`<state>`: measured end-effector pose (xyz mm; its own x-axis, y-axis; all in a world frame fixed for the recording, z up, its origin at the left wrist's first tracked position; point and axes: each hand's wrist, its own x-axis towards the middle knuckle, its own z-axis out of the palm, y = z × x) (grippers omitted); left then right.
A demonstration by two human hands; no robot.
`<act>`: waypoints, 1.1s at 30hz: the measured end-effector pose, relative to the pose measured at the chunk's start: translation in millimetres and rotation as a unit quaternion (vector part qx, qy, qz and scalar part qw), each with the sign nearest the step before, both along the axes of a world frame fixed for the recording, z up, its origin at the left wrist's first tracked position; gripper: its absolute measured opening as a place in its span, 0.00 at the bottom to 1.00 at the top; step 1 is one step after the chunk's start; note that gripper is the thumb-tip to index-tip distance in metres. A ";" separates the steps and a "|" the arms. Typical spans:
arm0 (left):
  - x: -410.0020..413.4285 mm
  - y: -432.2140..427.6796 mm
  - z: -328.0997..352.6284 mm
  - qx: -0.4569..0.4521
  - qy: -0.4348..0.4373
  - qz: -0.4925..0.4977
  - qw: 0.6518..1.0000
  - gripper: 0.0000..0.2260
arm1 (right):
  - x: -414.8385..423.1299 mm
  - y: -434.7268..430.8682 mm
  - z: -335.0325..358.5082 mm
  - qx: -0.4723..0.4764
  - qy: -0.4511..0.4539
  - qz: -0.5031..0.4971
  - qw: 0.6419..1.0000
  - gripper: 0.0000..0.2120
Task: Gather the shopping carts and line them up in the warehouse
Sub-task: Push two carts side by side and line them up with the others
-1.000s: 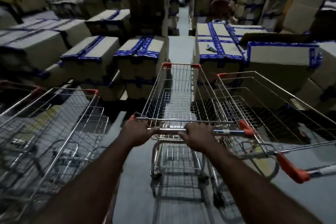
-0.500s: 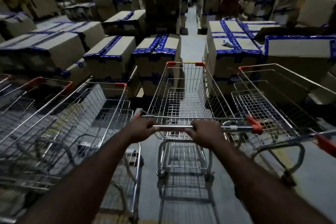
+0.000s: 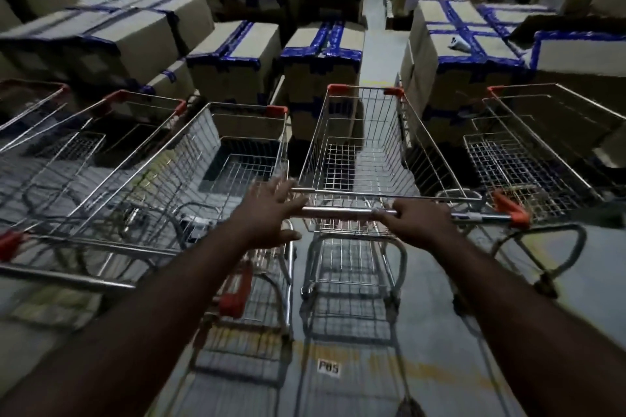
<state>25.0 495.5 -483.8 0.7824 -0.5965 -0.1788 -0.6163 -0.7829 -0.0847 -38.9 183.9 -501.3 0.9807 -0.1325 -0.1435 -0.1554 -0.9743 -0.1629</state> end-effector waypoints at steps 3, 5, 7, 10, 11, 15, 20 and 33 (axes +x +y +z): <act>-19.9 18.0 5.2 -0.025 0.073 0.020 0.997 0.42 | -15.8 15.8 4.1 0.002 0.005 0.001 1.000 0.36; -32.9 27.9 10.3 -0.036 0.107 0.032 0.993 0.44 | -26.6 29.7 8.5 -0.014 0.012 0.002 1.000 0.33; -51.4 39.5 16.9 -0.047 0.131 0.042 0.989 0.46 | -39.9 43.3 10.8 -0.027 0.013 0.012 0.999 0.32; -74.5 52.7 25.4 -0.071 0.157 0.074 0.982 0.50 | -53.9 56.3 13.8 -0.036 0.001 0.023 0.999 0.32; -80.3 55.5 26.4 -0.075 0.158 0.082 0.981 0.51 | -57.4 58.6 14.3 -0.038 0.002 0.026 0.999 0.32; -104.6 62.2 11.6 -0.075 0.123 0.098 0.985 0.59 | -76.8 64.0 16.9 -0.037 0.010 0.030 0.999 0.34; -127.4 61.4 4.4 -0.111 0.085 0.115 0.983 0.60 | -88.4 68.5 29.6 -0.035 0.008 0.043 0.998 0.33; -172.1 61.7 1.4 -0.290 0.056 0.205 0.933 0.39 | -113.7 55.6 25.4 -0.035 0.021 0.025 0.999 0.30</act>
<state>-147.1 557.1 -482.4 0.9619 -0.2729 -0.0136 -0.2341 -0.8486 0.4744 -152.5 239.5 -475.9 0.9796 -0.0952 -0.1771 -0.1120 -0.9898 -0.0880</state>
